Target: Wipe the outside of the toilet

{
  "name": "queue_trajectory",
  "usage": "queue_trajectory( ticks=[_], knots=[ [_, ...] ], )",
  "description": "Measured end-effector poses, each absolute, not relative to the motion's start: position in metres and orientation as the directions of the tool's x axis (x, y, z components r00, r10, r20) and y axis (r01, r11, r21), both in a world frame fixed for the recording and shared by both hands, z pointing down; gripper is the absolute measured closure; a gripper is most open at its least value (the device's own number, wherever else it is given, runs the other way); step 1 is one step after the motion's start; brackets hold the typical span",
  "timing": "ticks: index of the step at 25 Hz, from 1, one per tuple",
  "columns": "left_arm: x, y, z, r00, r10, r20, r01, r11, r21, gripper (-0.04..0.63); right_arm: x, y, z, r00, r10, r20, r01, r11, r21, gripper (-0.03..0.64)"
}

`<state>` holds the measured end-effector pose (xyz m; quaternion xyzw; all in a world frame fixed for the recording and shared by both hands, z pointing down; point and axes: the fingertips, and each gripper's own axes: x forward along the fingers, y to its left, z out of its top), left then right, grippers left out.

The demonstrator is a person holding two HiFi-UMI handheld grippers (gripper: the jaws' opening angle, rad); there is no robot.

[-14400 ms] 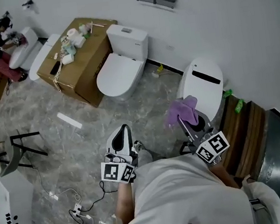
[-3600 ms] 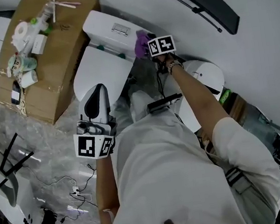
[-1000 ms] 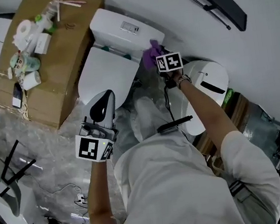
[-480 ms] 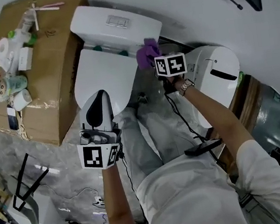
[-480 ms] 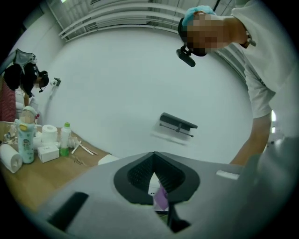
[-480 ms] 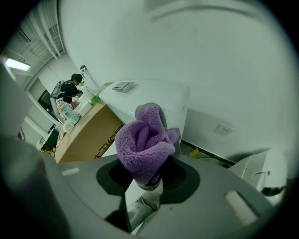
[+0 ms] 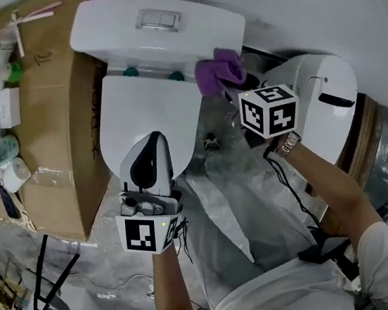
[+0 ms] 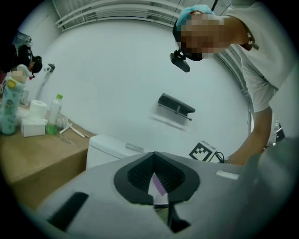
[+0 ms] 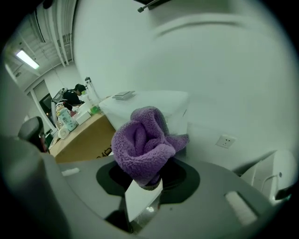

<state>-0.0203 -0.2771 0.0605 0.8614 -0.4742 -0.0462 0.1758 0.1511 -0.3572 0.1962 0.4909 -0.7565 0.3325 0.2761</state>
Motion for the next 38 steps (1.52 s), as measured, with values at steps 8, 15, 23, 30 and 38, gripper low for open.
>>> queue_trajectory(
  ticks=[8, 15, 23, 30, 38],
  knots=[
    [-0.068, -0.277, 0.084, 0.617, -0.782, 0.083, -0.738, -0.539, 0.407, 0.591, 0.131, -0.363, 0.196, -0.244, -0.624, 0.742, -0.97, 0.141, -0.2, 0.476],
    [-0.115, -0.282, 0.083, 0.659, -0.749, 0.068, -0.699, -0.576, 0.424, 0.591, 0.077, -0.381, 0.186, -0.216, -0.649, 0.729, -0.974, 0.098, -0.202, 0.476],
    [-0.161, -0.308, 0.088, 0.649, -0.759, 0.043, -0.702, -0.576, 0.419, 0.591, 0.011, -0.407, 0.187, -0.235, -0.642, 0.73, -0.972, 0.135, -0.195, 0.476],
    [-0.188, -0.315, 0.097, 0.635, -0.77, 0.054, -0.71, -0.555, 0.433, 0.591, -0.06, -0.433, 0.191, -0.296, -0.62, 0.727, -0.955, 0.212, -0.209, 0.476],
    [-0.224, -0.313, 0.1, 0.583, -0.811, 0.045, -0.736, -0.505, 0.451, 0.591, -0.128, -0.457, 0.197, -0.357, -0.582, 0.73, -0.929, 0.306, -0.211, 0.476]
  ],
)
